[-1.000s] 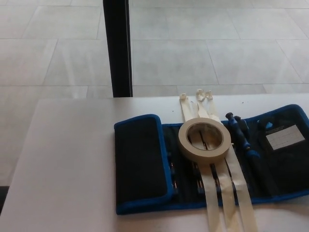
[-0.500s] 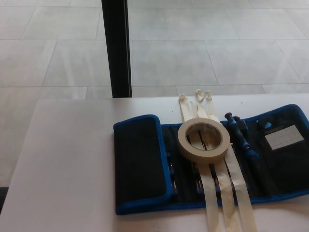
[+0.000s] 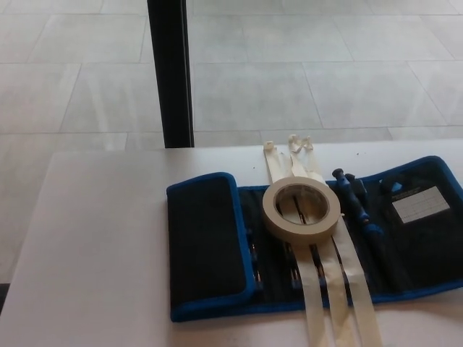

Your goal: The robot uses its right hand to open a black folded toolkit cover kept in the middle of the desk

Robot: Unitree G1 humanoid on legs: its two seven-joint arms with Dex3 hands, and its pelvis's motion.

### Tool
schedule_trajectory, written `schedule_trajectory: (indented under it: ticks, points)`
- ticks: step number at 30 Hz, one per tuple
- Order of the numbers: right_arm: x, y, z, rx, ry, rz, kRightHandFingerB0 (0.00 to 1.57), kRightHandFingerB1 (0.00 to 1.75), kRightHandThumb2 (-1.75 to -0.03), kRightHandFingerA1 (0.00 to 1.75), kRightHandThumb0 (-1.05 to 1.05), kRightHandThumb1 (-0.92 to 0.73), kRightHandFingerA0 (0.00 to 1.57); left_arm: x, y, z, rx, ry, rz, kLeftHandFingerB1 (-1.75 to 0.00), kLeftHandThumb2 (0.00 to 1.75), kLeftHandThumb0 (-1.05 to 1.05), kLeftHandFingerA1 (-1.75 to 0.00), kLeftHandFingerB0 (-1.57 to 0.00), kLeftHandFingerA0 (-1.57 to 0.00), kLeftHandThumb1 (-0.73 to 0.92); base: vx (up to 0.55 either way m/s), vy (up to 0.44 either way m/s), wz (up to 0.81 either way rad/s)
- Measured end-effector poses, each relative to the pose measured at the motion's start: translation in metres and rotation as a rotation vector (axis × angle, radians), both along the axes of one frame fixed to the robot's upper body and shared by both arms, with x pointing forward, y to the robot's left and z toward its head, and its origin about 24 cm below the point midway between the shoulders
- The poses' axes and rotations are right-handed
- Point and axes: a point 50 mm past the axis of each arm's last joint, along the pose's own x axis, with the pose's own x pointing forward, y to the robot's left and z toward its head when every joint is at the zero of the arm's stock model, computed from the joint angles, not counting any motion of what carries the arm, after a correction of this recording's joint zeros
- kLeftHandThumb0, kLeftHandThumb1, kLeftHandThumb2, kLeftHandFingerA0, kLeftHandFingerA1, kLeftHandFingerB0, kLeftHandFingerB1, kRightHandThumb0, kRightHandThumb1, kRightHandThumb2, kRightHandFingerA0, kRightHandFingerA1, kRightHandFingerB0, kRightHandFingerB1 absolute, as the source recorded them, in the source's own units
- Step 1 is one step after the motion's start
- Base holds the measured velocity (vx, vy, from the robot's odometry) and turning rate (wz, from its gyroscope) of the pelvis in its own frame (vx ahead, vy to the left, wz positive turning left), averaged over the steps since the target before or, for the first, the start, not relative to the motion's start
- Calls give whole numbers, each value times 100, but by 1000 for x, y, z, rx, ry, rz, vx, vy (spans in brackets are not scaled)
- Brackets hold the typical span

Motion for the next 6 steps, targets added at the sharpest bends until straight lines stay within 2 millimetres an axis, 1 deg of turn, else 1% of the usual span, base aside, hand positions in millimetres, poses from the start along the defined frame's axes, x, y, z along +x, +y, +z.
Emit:
schedule_trajectory:
  ticks: [1, 2, 3, 4, 5, 6]
  points:
    - [-3, 2, -7, 28, -19, -3, 49, 85, -65, 133, -54, -73, 96, 0, 0, 0, 0, 1, -1, -41, 71, -87, -55, -37, -40, 92, 0, 0, 0]
    - [-4, 4, -12, 49, -36, -6, 62, 96, -63, 128, -55, -75, 91, 0, 0, 0, 1, 2, -2, -45, 69, -84, -61, -43, -46, 92, 0, 0, 0]
    - [-6, 7, -19, 78, -62, -10, 62, 96, -63, 128, -55, -75, 91, 0, 0, 0, 1, 2, -3, -45, 69, -84, -61, -43, -46, 92, 0, 0, 0]
    - [-7, 9, -23, 97, -79, -11, 77, 109, -62, 125, -57, -75, 89, 0, 0, 0, 1, 2, -3, -42, 67, -83, -58, -37, -38, 92, 0, 0, 0]
    - [-7, 12, -29, 118, -100, -10, 79, 99, -62, 123, -59, -72, 89, 0, 0, 0, 1, 2, -3, -41, 67, -82, -56, -35, -38, 91, 0, 0, 0]
    - [-7, 14, -32, 131, -112, -10, 79, 99, -62, 123, -59, -72, 89, 0, 0, 0, 1, 1, -2, -41, 67, -82, -56, -35, -38, 91, 0, 0, 0]
